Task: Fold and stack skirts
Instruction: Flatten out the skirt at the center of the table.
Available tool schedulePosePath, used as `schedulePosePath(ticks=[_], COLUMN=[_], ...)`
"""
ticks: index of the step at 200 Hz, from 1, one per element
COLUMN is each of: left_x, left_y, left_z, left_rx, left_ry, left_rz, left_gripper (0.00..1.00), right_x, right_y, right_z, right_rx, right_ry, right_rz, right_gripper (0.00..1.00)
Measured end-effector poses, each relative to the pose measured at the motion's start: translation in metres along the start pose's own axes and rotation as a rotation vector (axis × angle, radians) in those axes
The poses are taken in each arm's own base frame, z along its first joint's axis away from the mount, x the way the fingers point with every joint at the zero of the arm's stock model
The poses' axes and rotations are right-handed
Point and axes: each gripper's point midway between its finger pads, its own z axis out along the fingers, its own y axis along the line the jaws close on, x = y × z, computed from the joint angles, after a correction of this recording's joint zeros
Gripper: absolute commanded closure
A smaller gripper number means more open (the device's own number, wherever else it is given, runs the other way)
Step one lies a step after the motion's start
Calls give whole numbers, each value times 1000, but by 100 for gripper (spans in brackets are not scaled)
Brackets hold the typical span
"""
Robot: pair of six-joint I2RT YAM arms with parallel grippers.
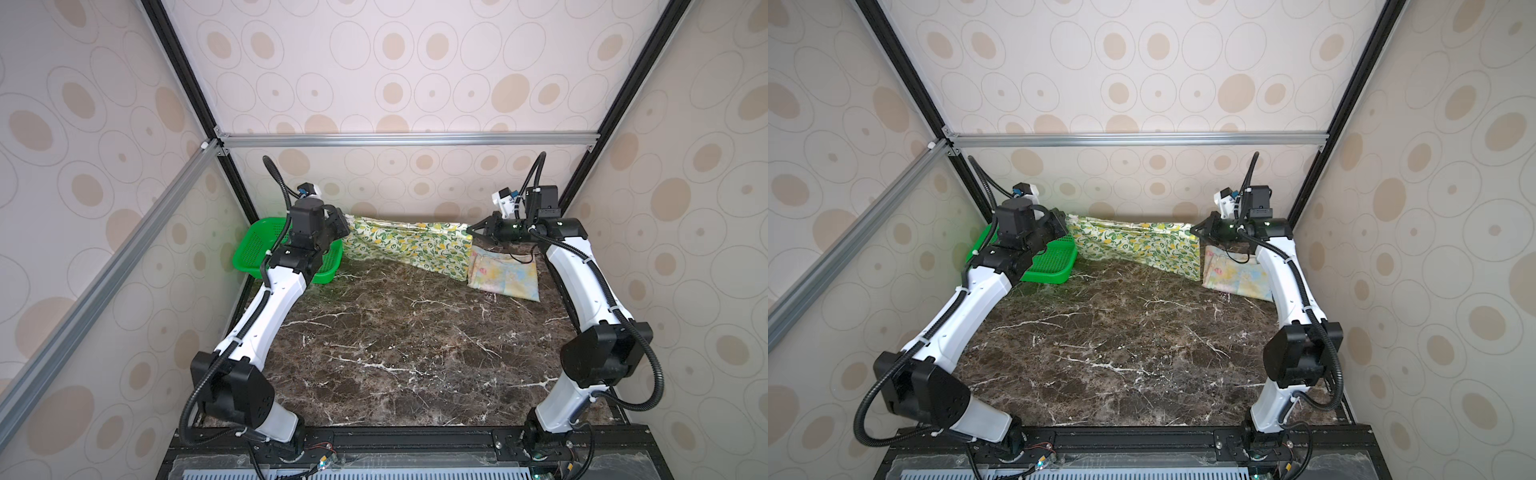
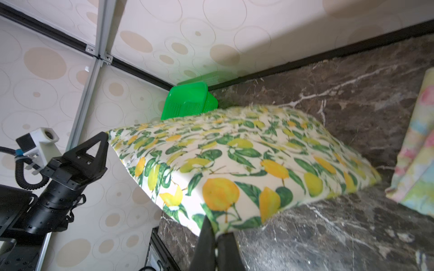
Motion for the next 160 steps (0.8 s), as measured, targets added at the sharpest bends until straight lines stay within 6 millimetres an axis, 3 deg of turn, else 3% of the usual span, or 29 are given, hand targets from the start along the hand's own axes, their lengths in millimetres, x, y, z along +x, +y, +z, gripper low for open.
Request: schedulePosePath(ticks=[21, 27, 45, 71, 85, 101, 118, 141, 146, 160], left_x=[7, 18, 87, 182, 224, 258, 277, 286, 287, 293], left_y=[1, 4, 37, 87, 108, 124, 130, 131, 131, 132], left_z=[-17, -22, -42, -63, -78, -97, -114, -127, -129, -134], left_rx=[34, 48, 6, -87, -133, -163, -169, -159, -157, -160], left_ry=[-15, -15, 107, 276, 355, 418, 452, 463, 467, 482], left_rz=[-17, -29, -65, -119, -145, -170, -192, -218, -223, -232], left_gripper=[100, 100, 100, 100, 100, 100, 100, 100, 92, 70], right_x=[16, 29, 97, 189, 236, 284, 311, 317, 316, 315], right_y=[-5, -12, -41, -85, -105, -125, -135, -137, -136, -137], right_z=[-1, 0, 3, 24, 32, 33, 28, 24, 24, 23], right_rx=[-7, 1, 41, 112, 154, 200, 223, 225, 226, 234], right_ry=[3, 3, 98, 247, 328, 409, 436, 417, 411, 399], right_rz=[-4, -2, 83, 181, 227, 277, 313, 312, 308, 304], right_gripper=[100, 100, 100, 100, 100, 100, 100, 100, 94, 64])
